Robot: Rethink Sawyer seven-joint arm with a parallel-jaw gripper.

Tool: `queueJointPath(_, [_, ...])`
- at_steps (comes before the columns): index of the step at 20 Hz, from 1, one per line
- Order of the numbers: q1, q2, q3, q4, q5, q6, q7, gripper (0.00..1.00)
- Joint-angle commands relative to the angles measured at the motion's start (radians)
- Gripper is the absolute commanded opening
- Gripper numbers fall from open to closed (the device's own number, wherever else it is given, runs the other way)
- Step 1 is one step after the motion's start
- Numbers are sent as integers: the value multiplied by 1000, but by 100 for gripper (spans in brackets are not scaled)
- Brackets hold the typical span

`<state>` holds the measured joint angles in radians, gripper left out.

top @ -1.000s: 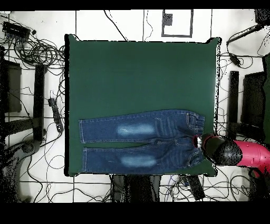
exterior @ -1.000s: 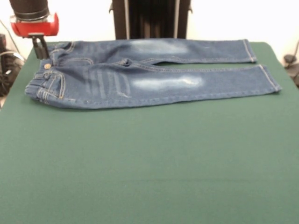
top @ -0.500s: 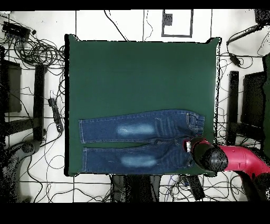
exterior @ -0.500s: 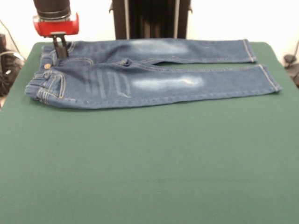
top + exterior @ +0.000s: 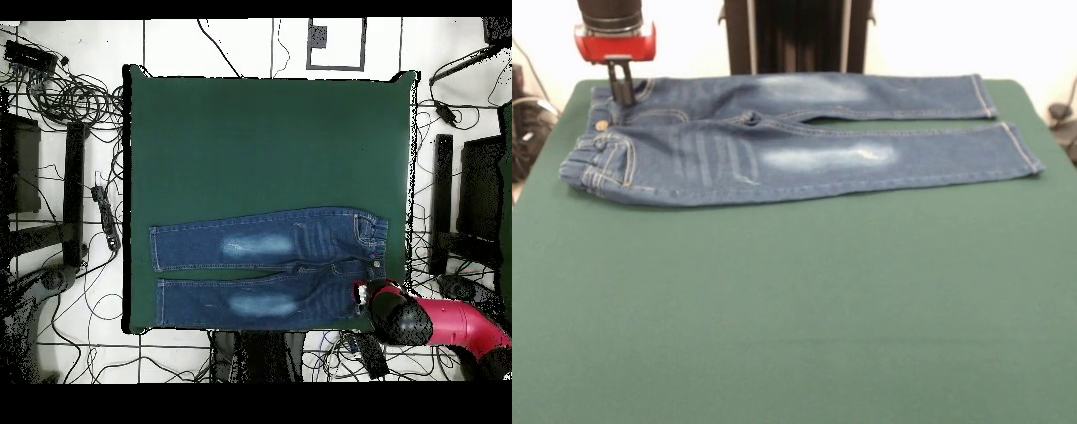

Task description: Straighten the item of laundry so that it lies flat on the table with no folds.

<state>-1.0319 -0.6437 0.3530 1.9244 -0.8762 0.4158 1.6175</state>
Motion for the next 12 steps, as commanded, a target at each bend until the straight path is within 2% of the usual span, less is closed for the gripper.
queueJointPath(1, [29,98,-73,72,-64,-101,104,0])
queueJointPath(7, [78,130,-113,61,-58,-158,132,0])
queueJointPath(12, [122,58,-142,128,-17,-181,153,0])
